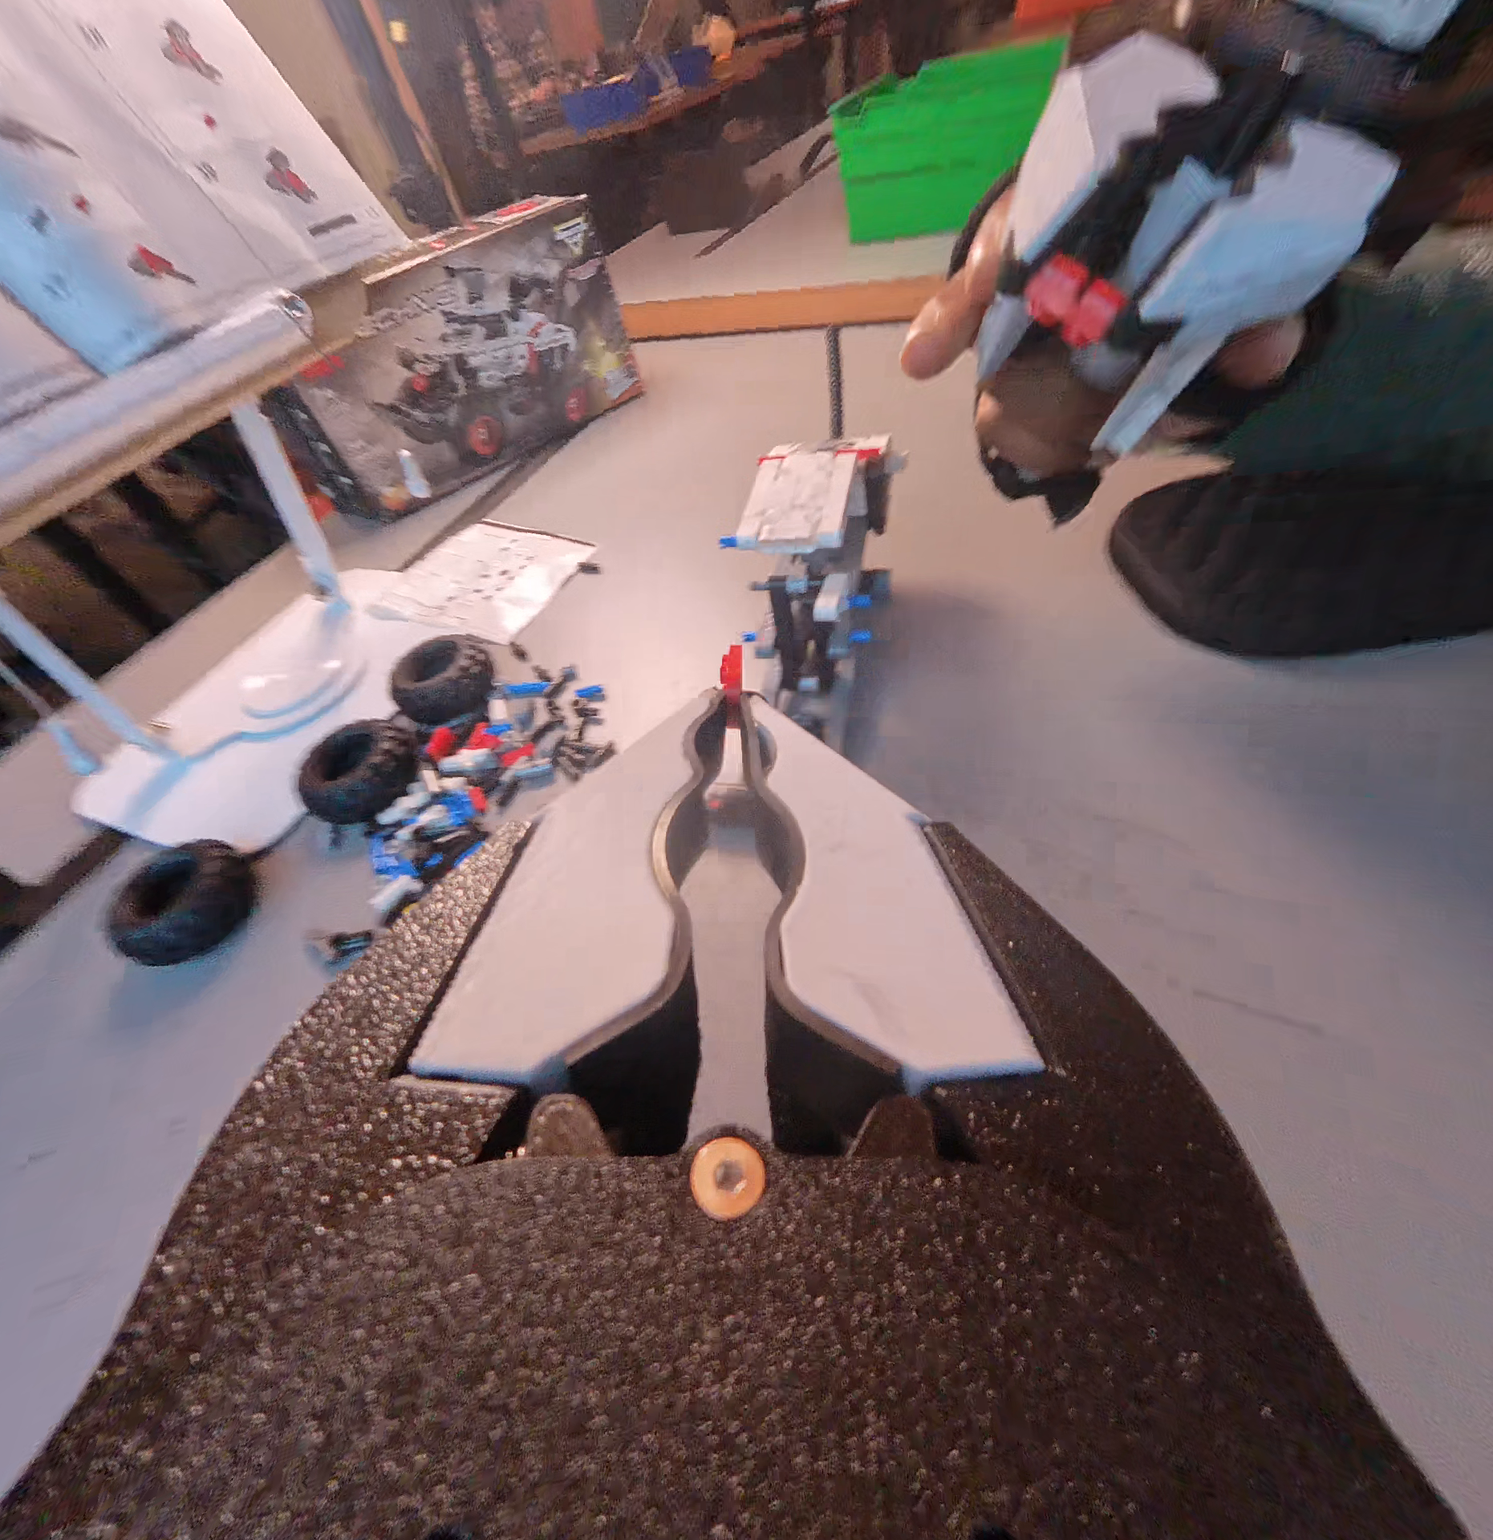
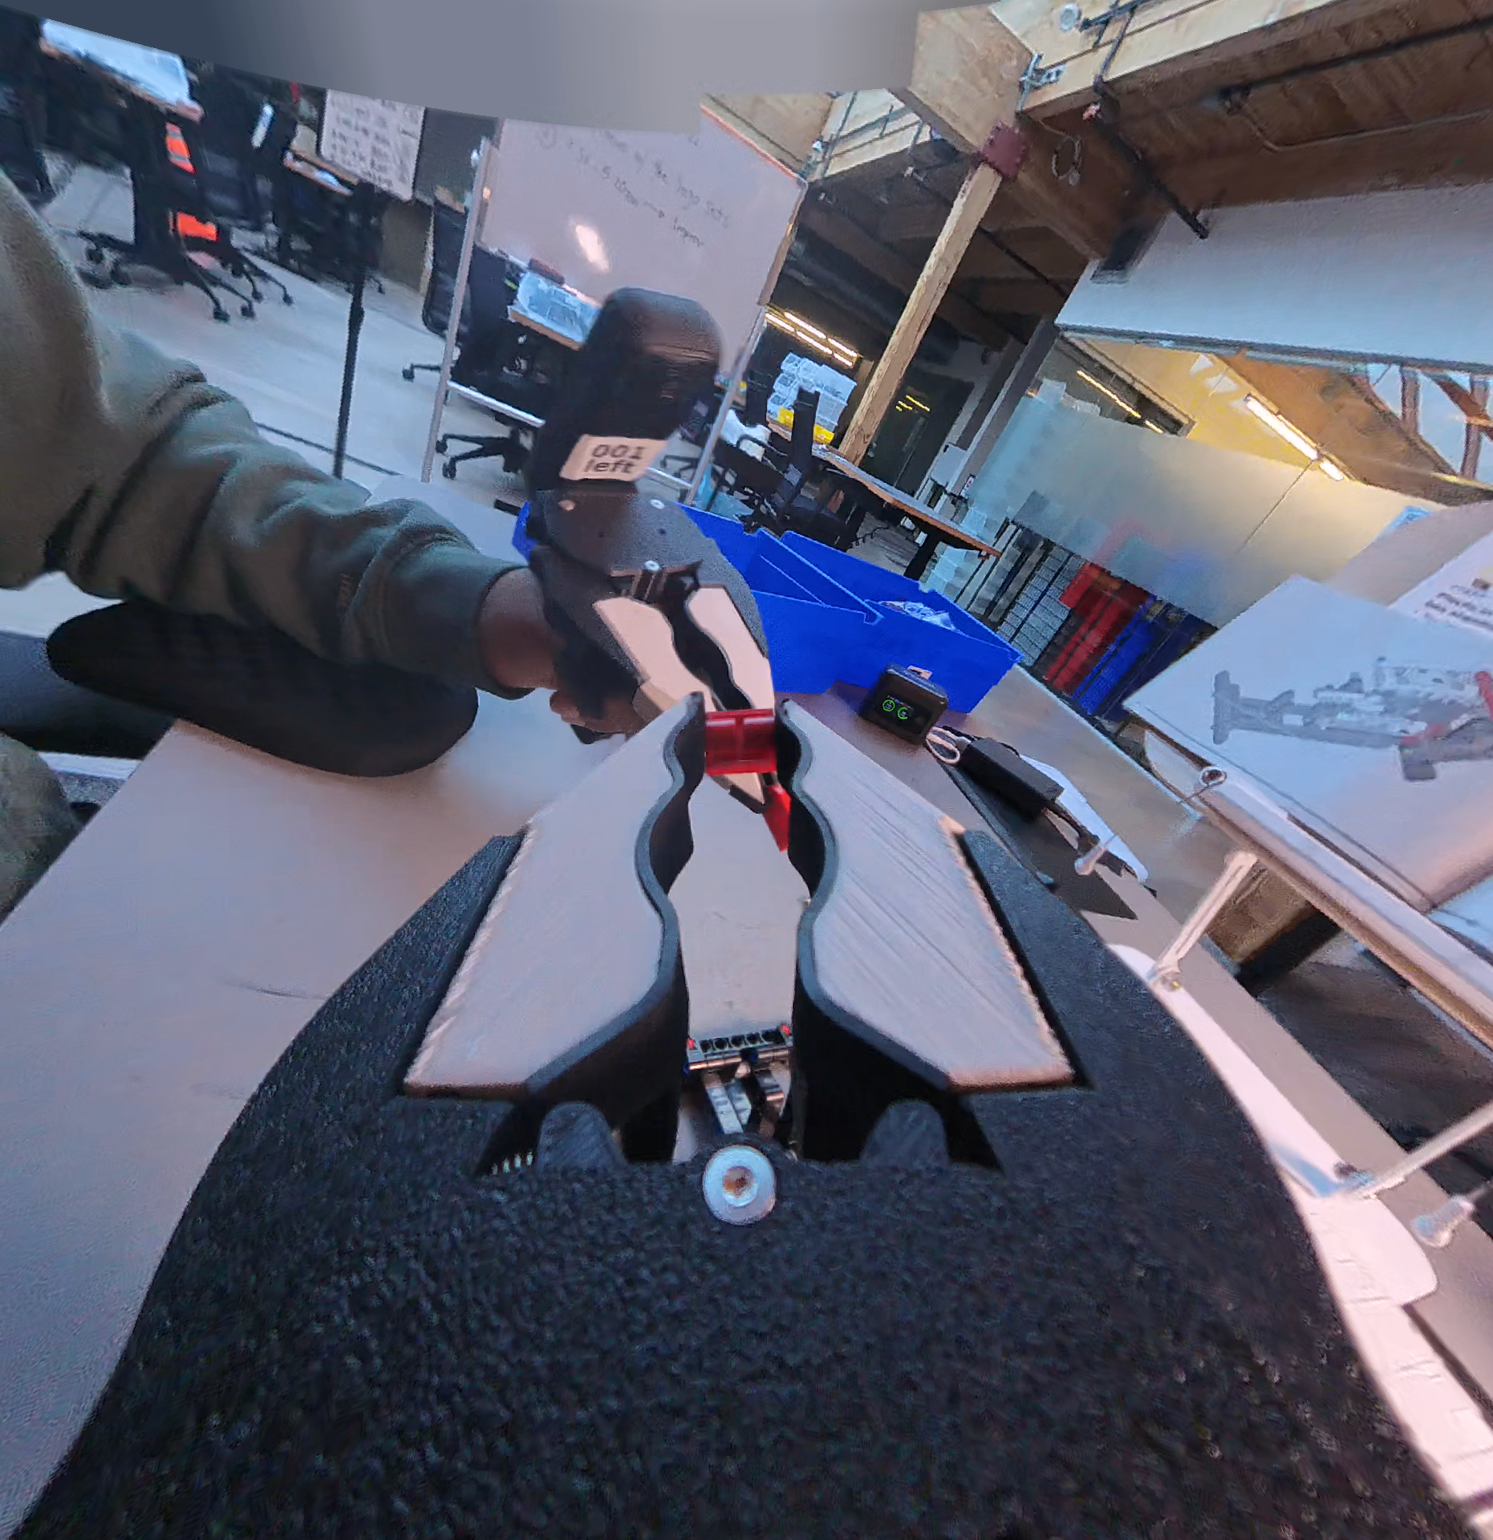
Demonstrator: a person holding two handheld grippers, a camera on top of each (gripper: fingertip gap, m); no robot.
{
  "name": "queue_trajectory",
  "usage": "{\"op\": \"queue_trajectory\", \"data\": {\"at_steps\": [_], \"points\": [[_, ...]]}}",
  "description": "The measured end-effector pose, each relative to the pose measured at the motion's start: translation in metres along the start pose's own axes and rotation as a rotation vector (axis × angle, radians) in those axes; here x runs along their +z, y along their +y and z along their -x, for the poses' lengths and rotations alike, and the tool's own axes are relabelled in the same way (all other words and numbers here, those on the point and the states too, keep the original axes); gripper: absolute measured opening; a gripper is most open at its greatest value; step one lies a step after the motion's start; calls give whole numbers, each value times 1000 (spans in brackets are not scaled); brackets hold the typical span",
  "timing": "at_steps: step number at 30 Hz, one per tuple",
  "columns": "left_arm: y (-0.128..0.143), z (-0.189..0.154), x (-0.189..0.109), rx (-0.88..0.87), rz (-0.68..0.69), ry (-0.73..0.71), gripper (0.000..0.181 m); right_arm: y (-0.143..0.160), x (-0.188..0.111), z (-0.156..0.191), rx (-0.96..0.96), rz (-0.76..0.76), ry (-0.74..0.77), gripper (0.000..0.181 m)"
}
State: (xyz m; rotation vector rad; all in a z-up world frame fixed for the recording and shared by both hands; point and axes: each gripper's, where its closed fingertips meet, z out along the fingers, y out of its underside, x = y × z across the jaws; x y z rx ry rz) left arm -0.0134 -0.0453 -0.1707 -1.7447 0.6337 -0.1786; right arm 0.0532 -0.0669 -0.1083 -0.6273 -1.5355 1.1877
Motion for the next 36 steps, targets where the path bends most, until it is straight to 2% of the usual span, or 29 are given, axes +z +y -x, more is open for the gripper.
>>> {"op": "queue_trajectory", "data": {"at_steps": [5,9,15,19,25,29,33,36], "points": [[10,14,1,534,128,-290,2,12,-2,-9,110,-18,1,15],[15,21,2,785,187,-414,2,29,-2,-14,148,26,0,15],[37,43,8,842,313,-461,2,44,-1,-22,149,98,50,16],[59,72,20,835,430,-472,2,56,1,-27,136,148,79,16],[90,116,46,773,585,-452,3,66,4,-28,141,190,93,16],[105,126,56,641,607,-404,8,69,2,-30,154,200,105,16],[101,123,51,271,481,-323,30,71,1,-33,149,208,117,16],[75,121,41,-117,266,-229,46,73,0,-35,144,211,128,16]]}}
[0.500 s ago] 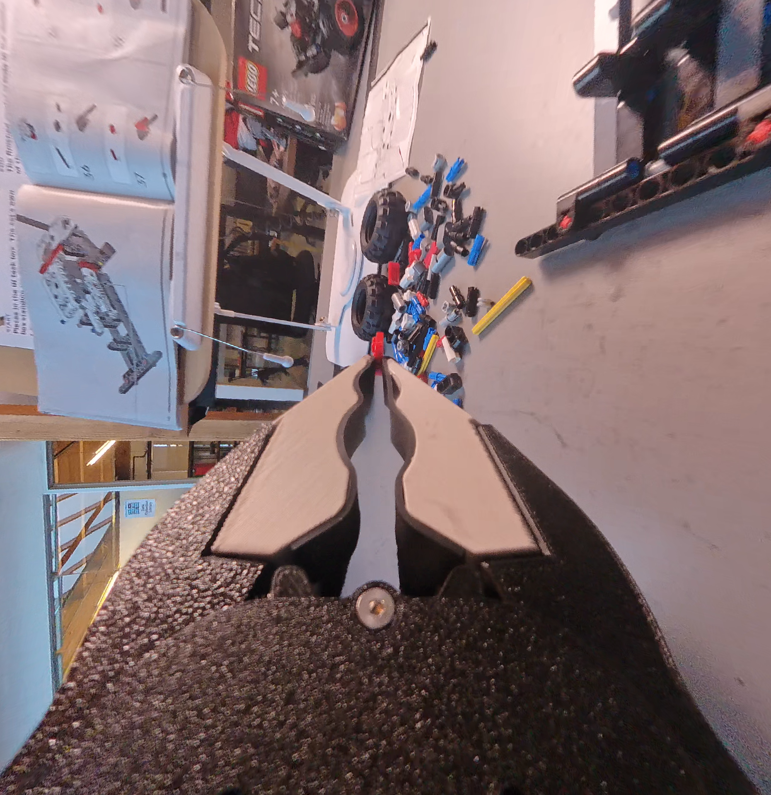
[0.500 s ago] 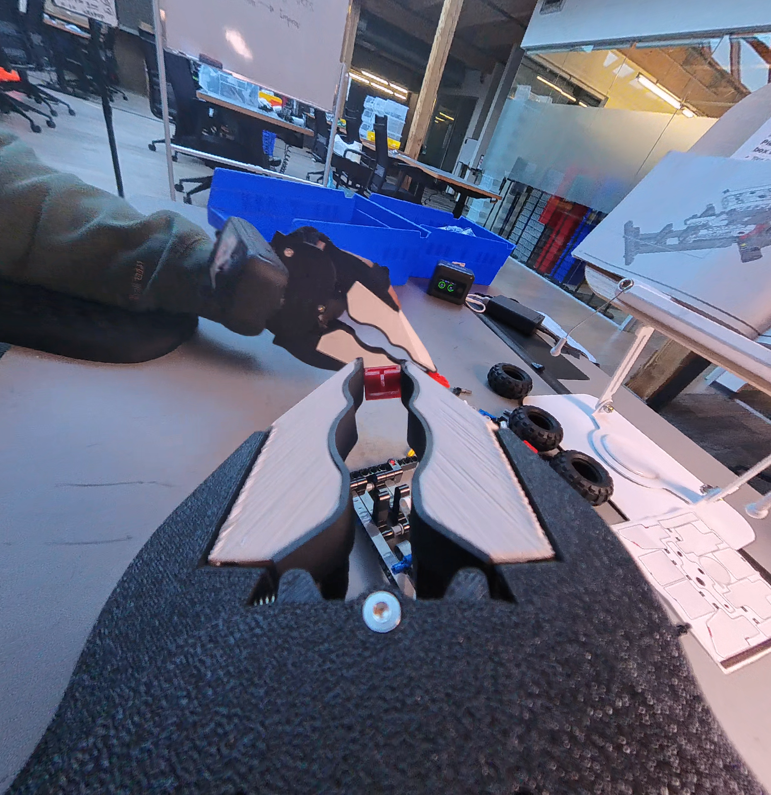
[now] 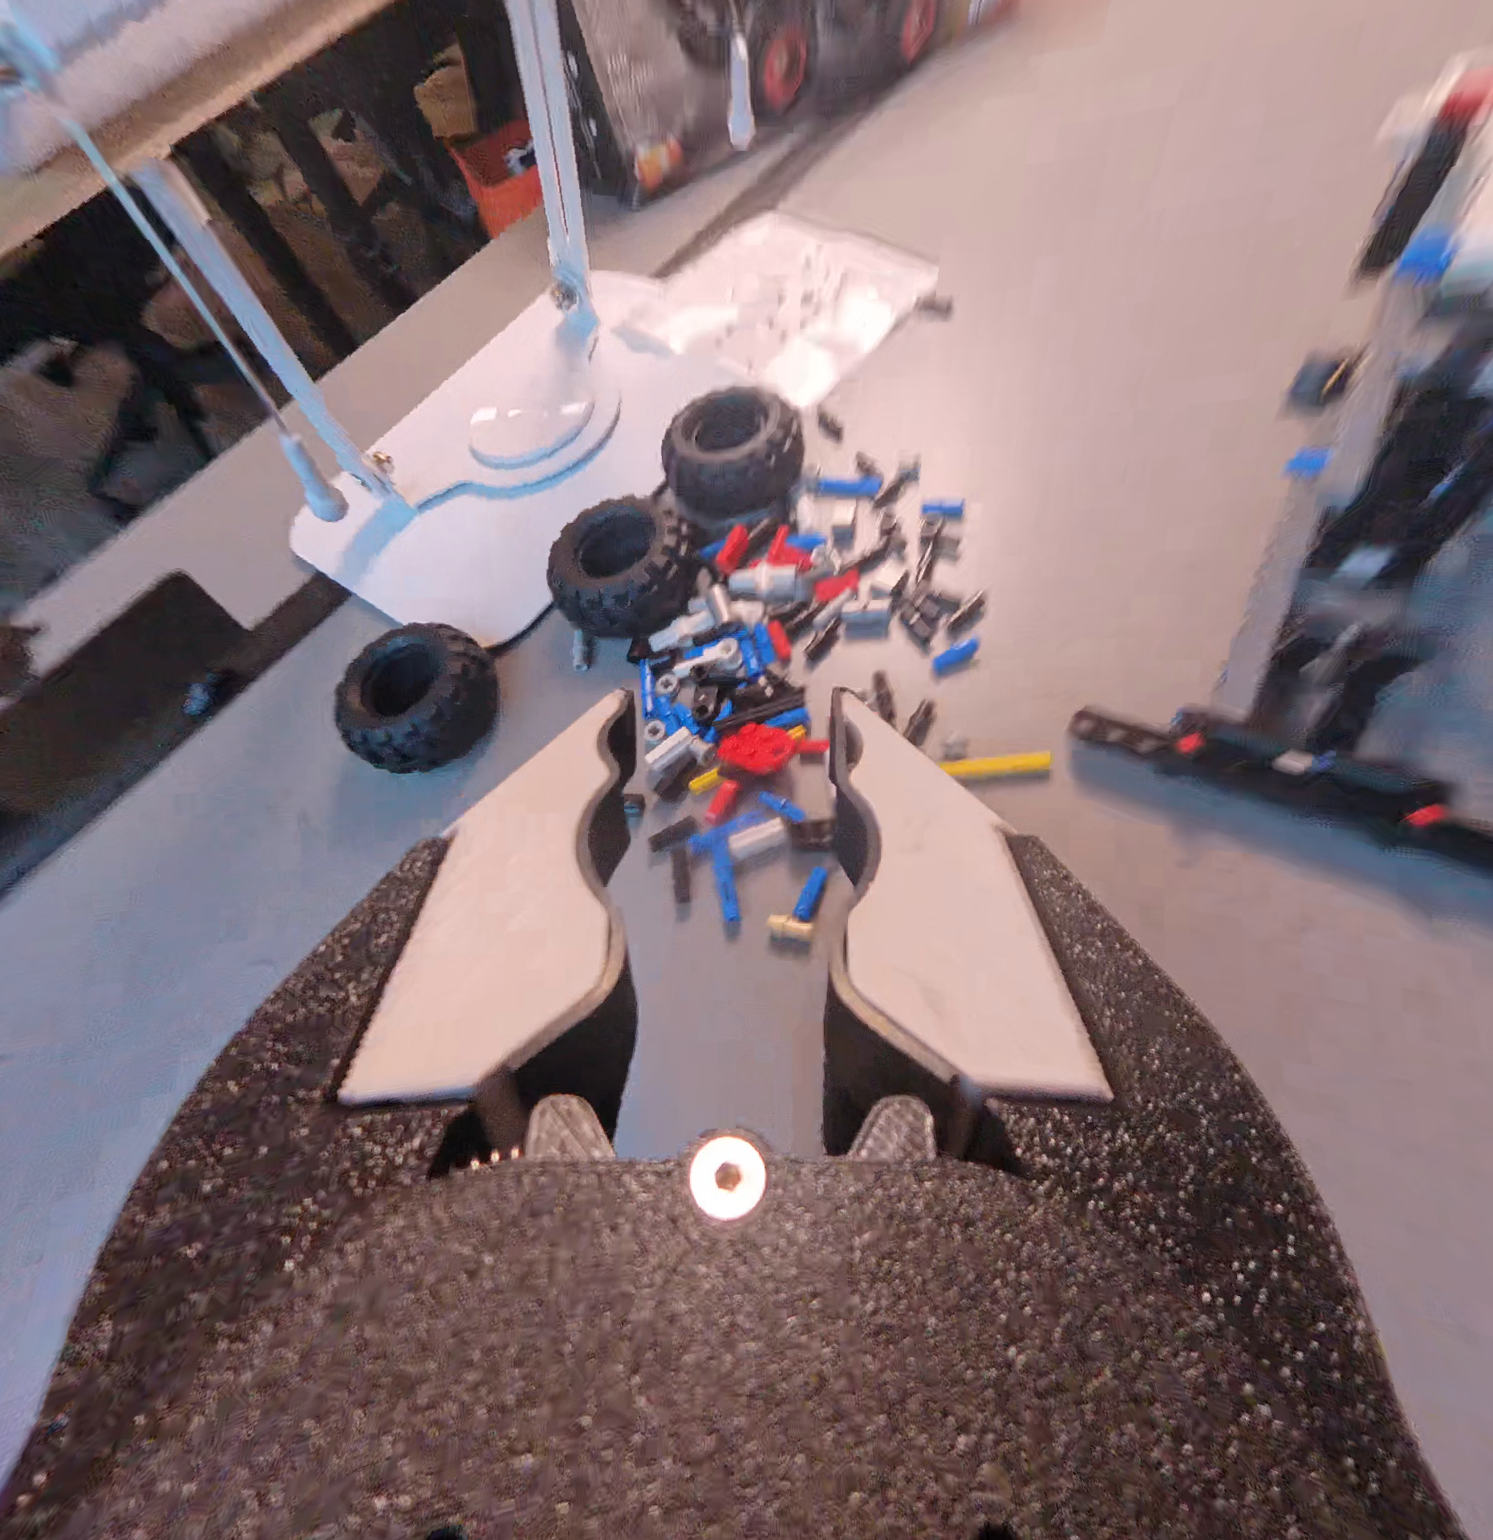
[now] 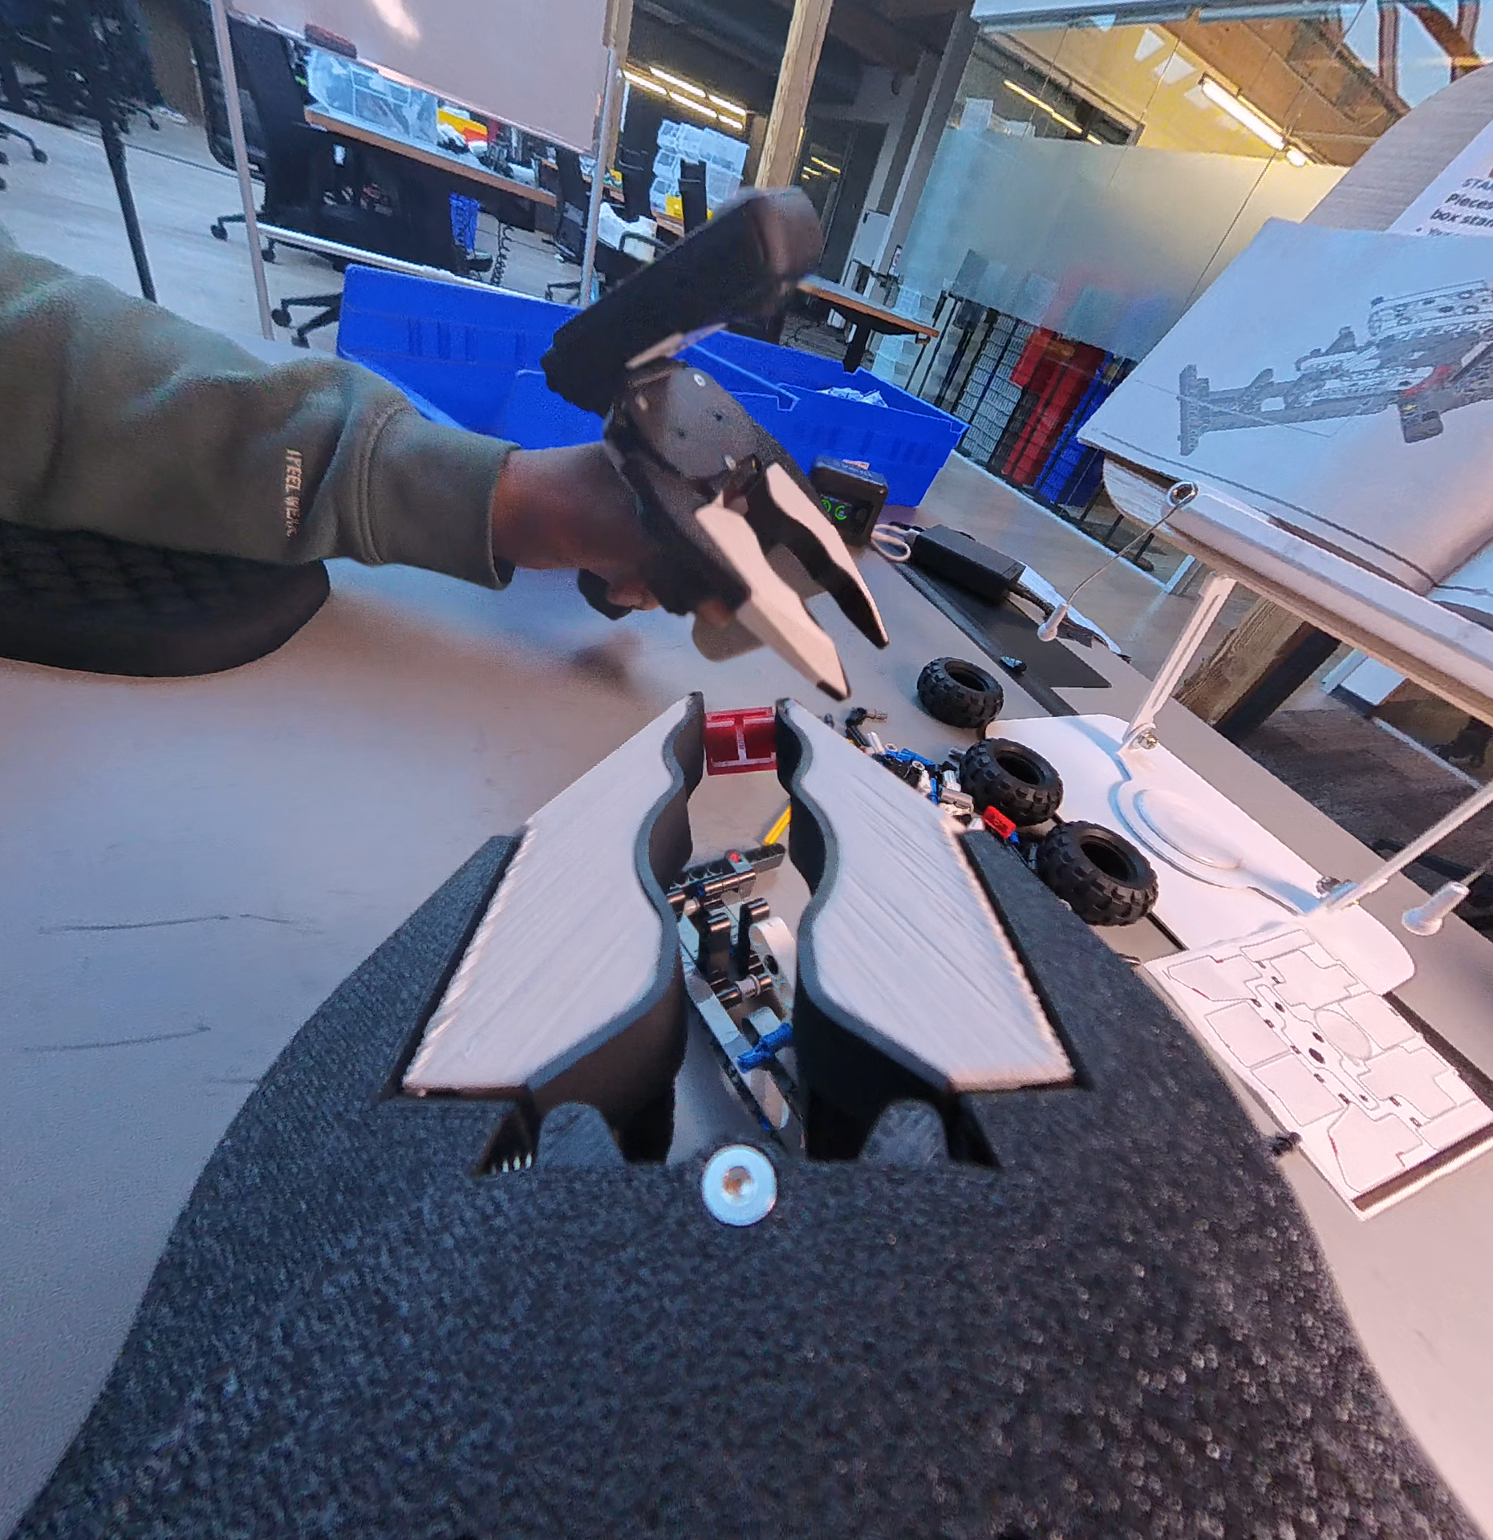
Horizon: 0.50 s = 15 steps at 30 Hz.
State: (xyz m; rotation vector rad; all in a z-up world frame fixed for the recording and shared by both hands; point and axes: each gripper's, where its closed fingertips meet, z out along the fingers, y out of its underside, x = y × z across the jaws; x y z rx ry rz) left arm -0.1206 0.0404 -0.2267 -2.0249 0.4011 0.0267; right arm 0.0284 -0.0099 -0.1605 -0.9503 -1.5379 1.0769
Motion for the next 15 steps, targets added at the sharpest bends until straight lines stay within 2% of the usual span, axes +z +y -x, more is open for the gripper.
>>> {"op": "queue_trajectory", "data": {"at_steps": [3,7,9,11,15], "points": [[-30,-10,-26,-332,-177,235,46,-1,0,-2,-22,-6,19,16],[-55,-61,-58,-568,-278,657,39,-5,1,0,-91,-30,43,16],[-62,-95,-67,-614,-274,843,37,-7,2,3,-139,-39,53,16],[-69,-125,-72,-625,-260,967,38,-8,3,7,-191,-36,59,16],[-80,-158,-74,-635,-231,1067,31,-6,6,17,-263,-23,52,15]]}}
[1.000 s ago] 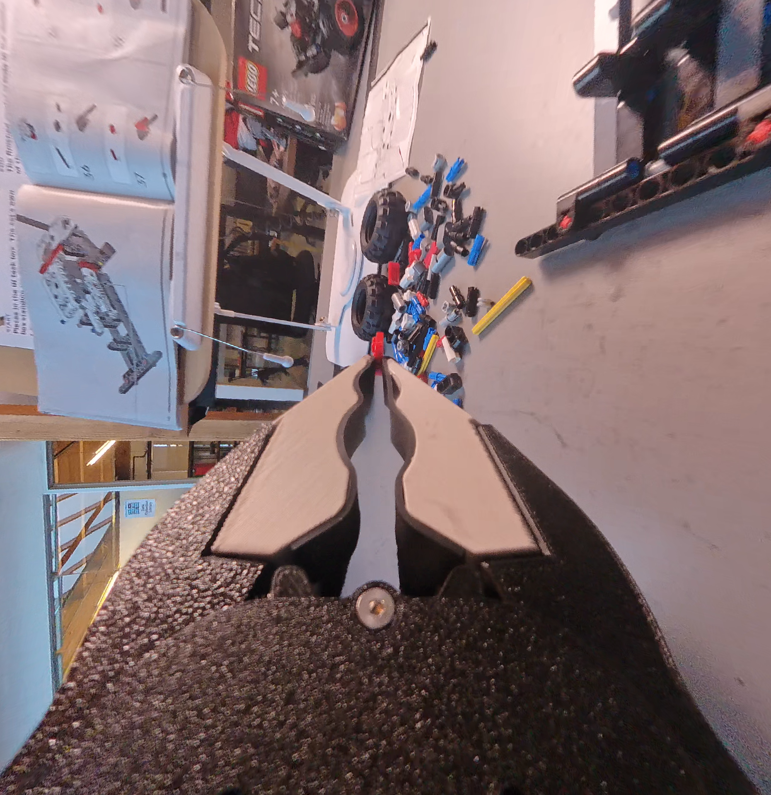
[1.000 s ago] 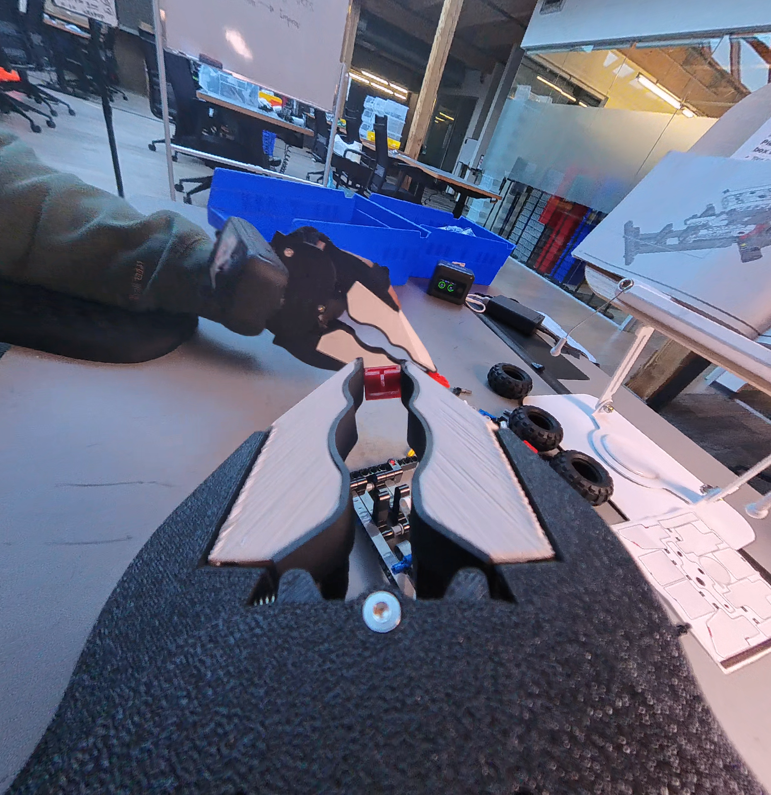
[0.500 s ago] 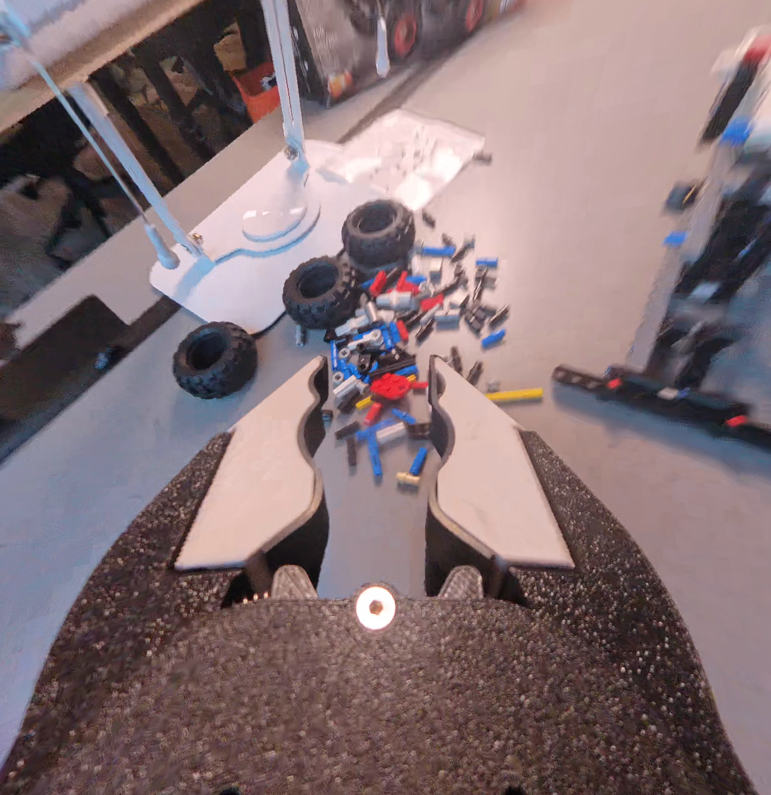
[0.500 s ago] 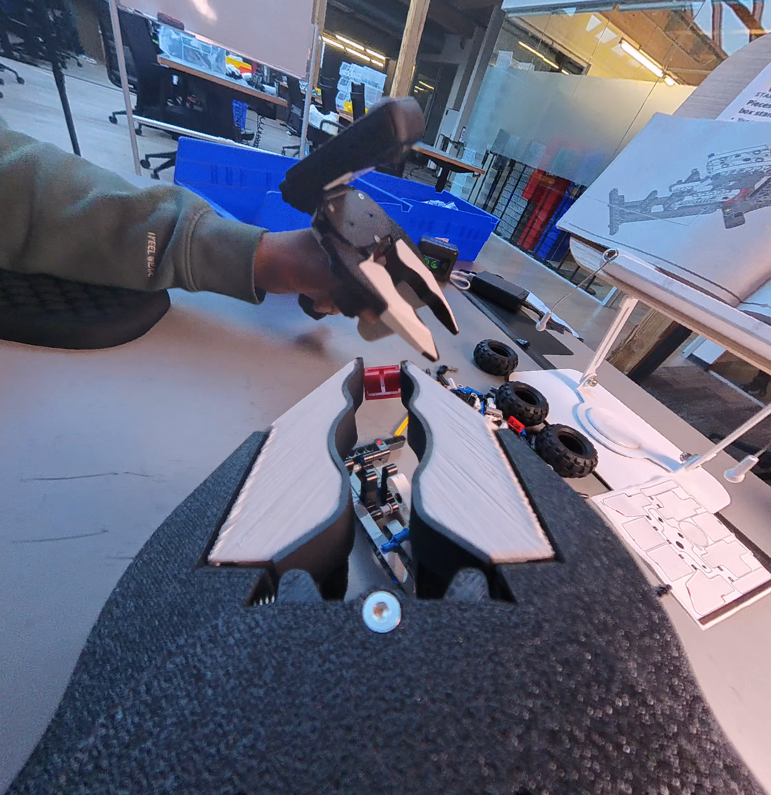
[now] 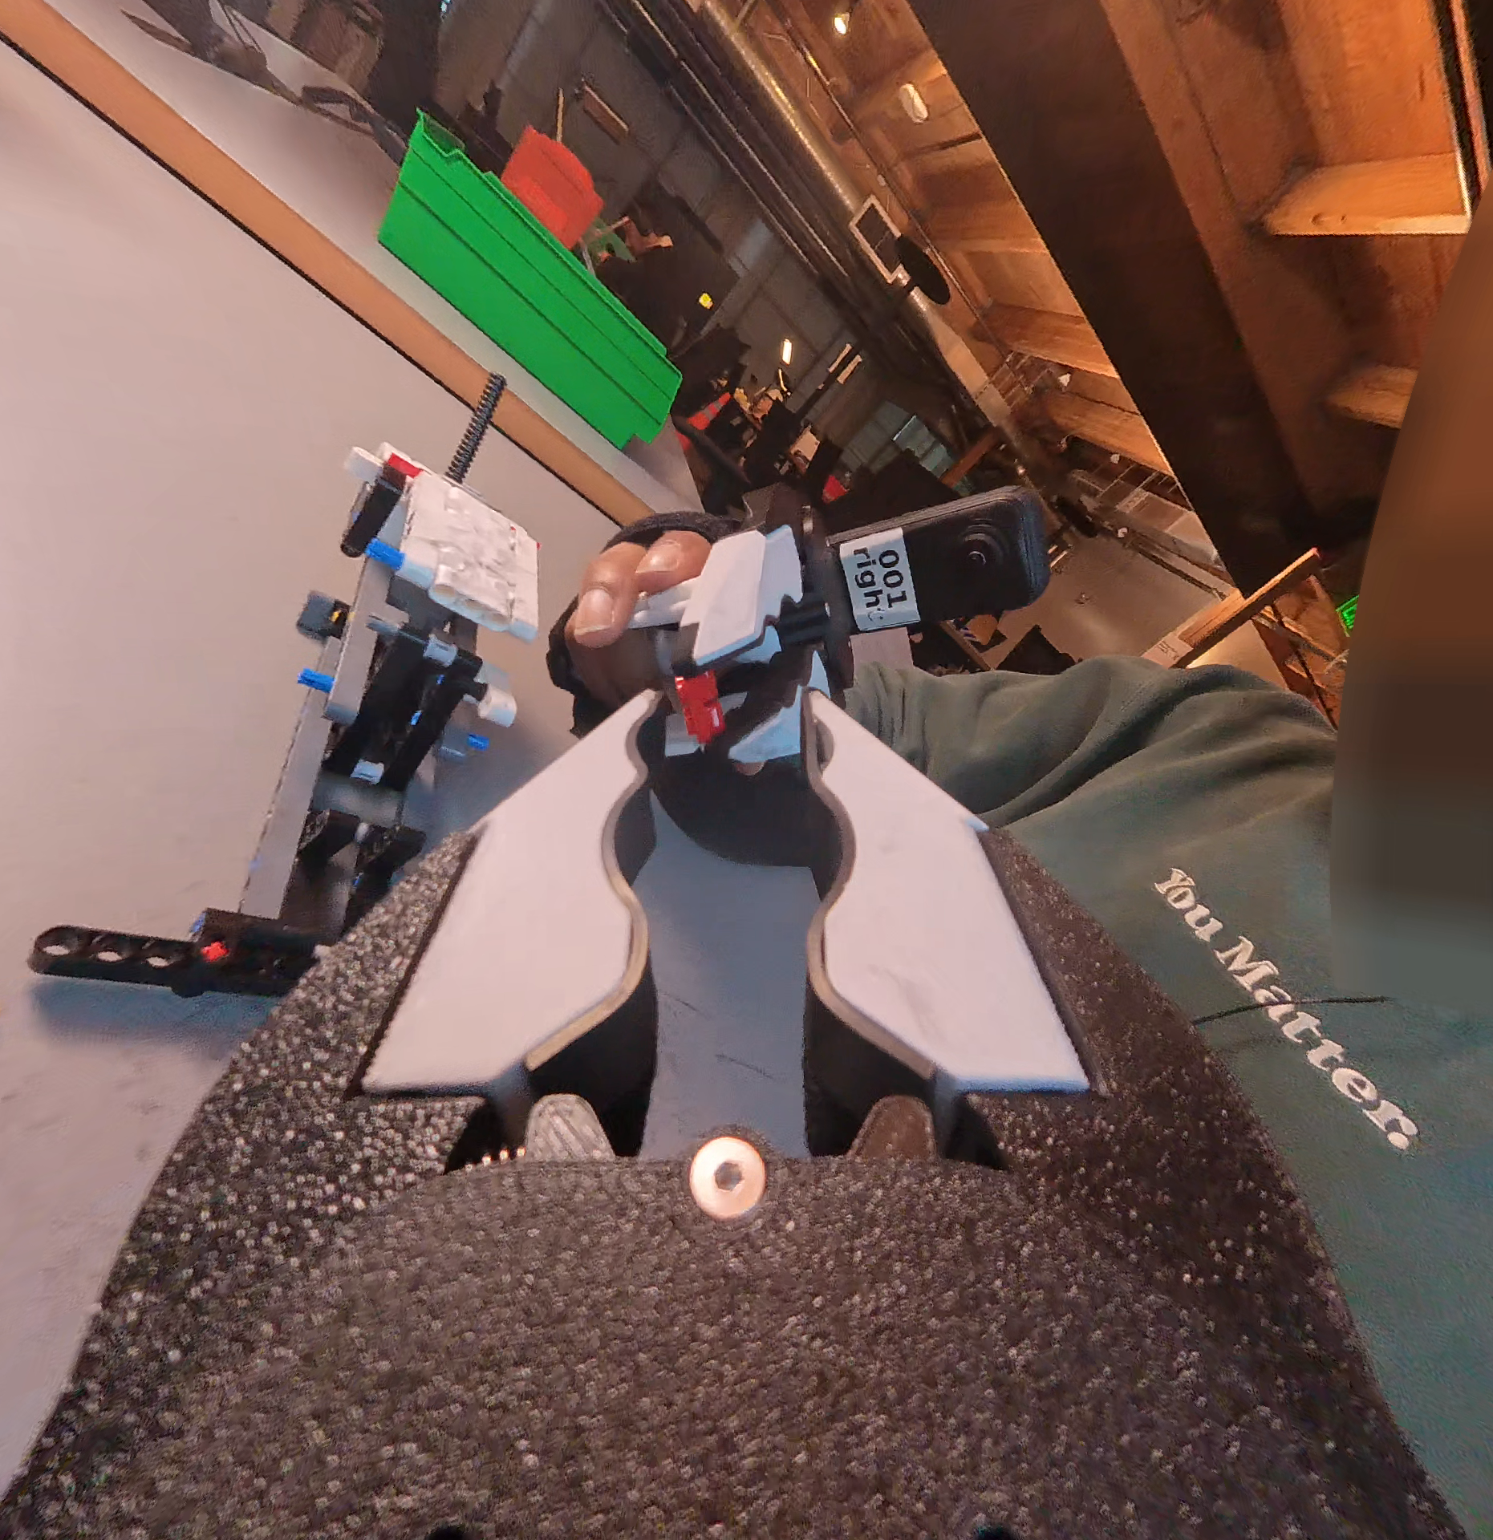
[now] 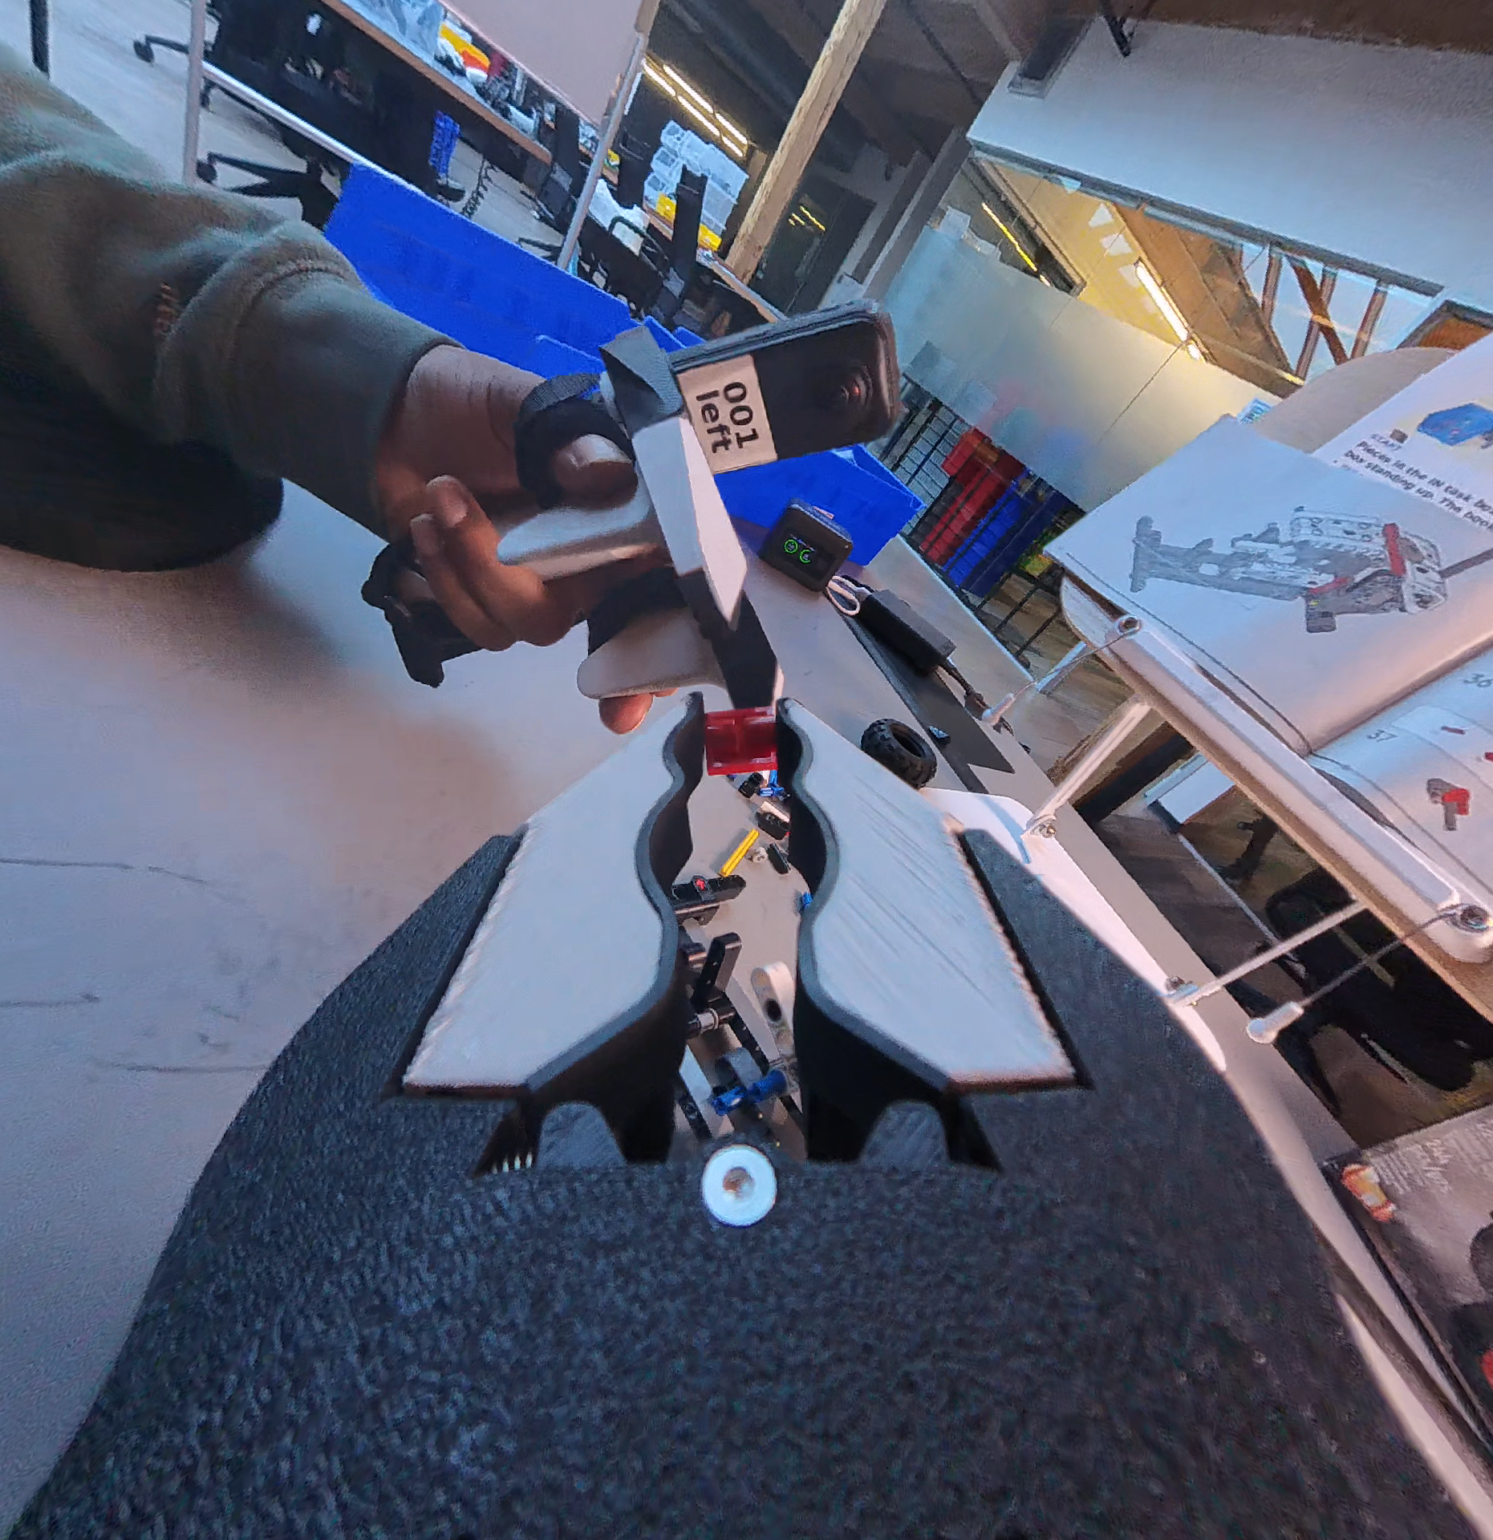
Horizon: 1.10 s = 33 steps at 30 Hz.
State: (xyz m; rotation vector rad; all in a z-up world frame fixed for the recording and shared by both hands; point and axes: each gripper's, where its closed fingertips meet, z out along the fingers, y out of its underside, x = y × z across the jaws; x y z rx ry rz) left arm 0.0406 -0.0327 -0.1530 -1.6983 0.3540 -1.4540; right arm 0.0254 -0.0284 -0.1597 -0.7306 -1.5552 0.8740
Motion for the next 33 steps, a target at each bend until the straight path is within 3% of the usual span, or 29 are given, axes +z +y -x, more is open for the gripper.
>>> {"op": "queue_trajectory", "data": {"at_steps": [5,10,13,15,17,19,21,23,25,27,30,33], "points": [[9,4,5,25,41,-48,9,-4,1,5,-56,-13,0,15],[10,9,2,170,85,-133,8,1,2,6,-90,17,8,17],[3,16,-7,289,103,-270,8,0,-1,0,-67,11,25,23],[-17,17,-27,431,102,-455,8,-1,-4,-6,-46,17,47,28],[-53,12,-73,634,99,-755,8,-1,-7,-12,-27,35,62,37],[-90,3,-150,795,114,-1145,8,1,-10,-16,34,63,55,49],[-102,-3,-244,781,216,-1509,9,3,-15,-19,109,75,32,62],[-87,-1,-341,624,353,-1794,9,4,-22,-26,155,82,41,70],[-57,8,-415,465,437,-1920,9,4,-30,-34,174,90,65,75],[-18,22,-462,306,488,-1960,9,7,-37,-41,179,107,96,75],[21,37,-487,201,515,-1952,9,18,-42,-44,194,144,111,74],[29,42,-492,182,518,-1965,19,27,-41,-41,220,169,99,74]]}}
